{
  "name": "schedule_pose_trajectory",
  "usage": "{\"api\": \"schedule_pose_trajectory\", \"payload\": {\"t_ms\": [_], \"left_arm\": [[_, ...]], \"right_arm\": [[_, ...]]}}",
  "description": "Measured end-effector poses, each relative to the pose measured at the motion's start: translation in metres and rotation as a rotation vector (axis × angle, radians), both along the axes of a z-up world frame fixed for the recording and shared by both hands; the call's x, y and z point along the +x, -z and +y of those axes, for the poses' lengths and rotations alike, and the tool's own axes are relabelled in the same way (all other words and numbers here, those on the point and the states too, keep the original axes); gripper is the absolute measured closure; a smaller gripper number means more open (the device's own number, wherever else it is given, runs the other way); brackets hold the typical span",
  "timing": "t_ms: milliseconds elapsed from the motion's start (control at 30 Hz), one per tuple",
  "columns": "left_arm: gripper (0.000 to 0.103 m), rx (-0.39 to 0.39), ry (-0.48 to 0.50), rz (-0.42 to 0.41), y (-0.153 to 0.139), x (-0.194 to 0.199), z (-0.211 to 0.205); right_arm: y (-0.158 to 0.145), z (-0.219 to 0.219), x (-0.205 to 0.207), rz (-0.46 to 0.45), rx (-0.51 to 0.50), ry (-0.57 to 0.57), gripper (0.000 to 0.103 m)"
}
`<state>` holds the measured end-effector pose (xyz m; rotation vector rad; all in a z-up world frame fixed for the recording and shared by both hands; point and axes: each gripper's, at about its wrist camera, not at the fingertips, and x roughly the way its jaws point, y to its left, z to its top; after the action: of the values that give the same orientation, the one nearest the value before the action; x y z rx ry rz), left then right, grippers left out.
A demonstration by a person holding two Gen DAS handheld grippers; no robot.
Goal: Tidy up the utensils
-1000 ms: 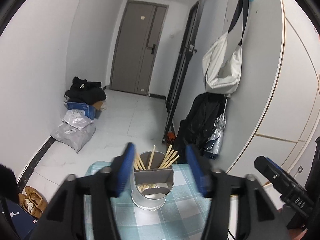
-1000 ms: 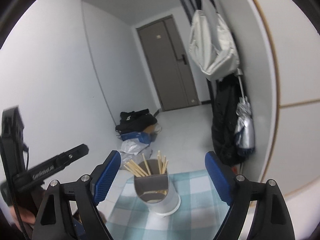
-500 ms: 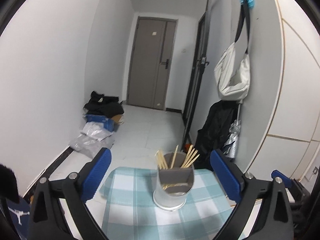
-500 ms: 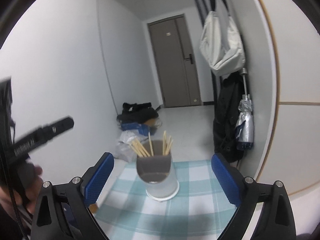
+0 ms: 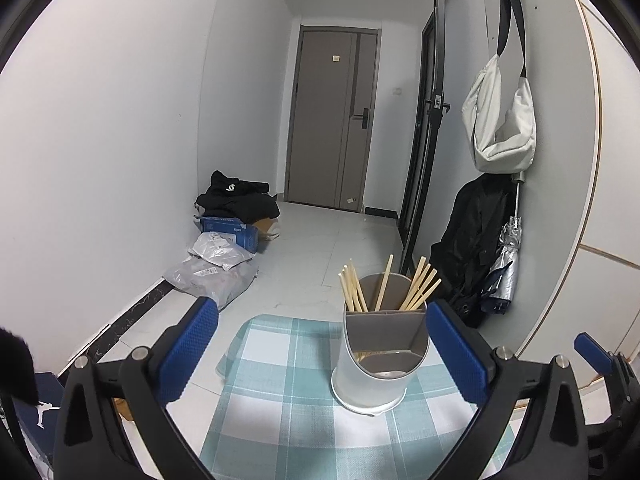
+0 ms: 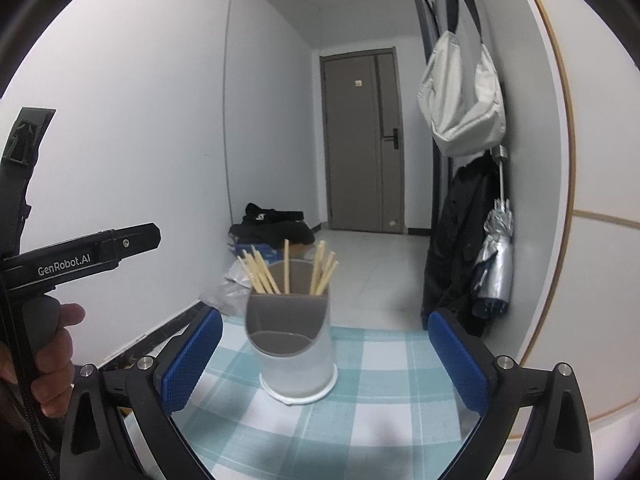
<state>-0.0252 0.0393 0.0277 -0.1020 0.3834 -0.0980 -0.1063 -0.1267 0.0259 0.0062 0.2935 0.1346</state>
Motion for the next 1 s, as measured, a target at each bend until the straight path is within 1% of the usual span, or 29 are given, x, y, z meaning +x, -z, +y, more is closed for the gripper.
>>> {"api": "schedule_pose_trajectory", "payload": {"t_ms": [100, 167, 300, 433, 600, 700, 833, 900, 1000], "left_arm": [[0.001, 0.025, -0.004, 0.007, 0.005, 0.003, -0.005], [0.001, 0.029, -0.007, 0.006, 0.007, 0.004, -0.006], [0.001, 0.011, 0.004, 0.022, 0.011, 0.004, -0.006], [0.001, 0.039, 0.0, 0.02, 0.013, 0.001, -0.01], [0.001, 0.012, -0.005, 0.032, 0.013, 0.002, -0.005], [0.001, 0.012, -0.005, 0.04, 0.013, 0.002, -0.005], [0.001, 0.006, 0.015, 0.076, 0.015, 0.003, -0.006], [0.001, -0.012, 0.019, 0.08, 0.015, 0.003, -0.004], [0.001, -0.013, 0.018, 0.089, 0.014, 0.004, -0.004]], "right_arm": [[0.003, -0.006, 0.001, 0.014, 0.028, 0.011, 0.0], [0.003, -0.008, 0.0, 0.005, 0.021, 0.016, 0.0], [0.003, -0.009, -0.003, -0.004, 0.013, 0.017, 0.0], [0.003, -0.01, -0.004, -0.006, 0.009, 0.028, 0.0], [0.003, -0.013, -0.003, 0.002, 0.027, 0.042, 0.0], [0.002, -0.013, -0.005, 0.001, 0.027, 0.045, 0.0], [0.003, -0.012, -0.006, 0.004, 0.022, 0.041, 0.0], [0.004, -0.011, -0.006, 0.01, 0.019, 0.041, 0.0], [0.004, -0.009, -0.006, 0.005, 0.006, 0.031, 0.0]]}}
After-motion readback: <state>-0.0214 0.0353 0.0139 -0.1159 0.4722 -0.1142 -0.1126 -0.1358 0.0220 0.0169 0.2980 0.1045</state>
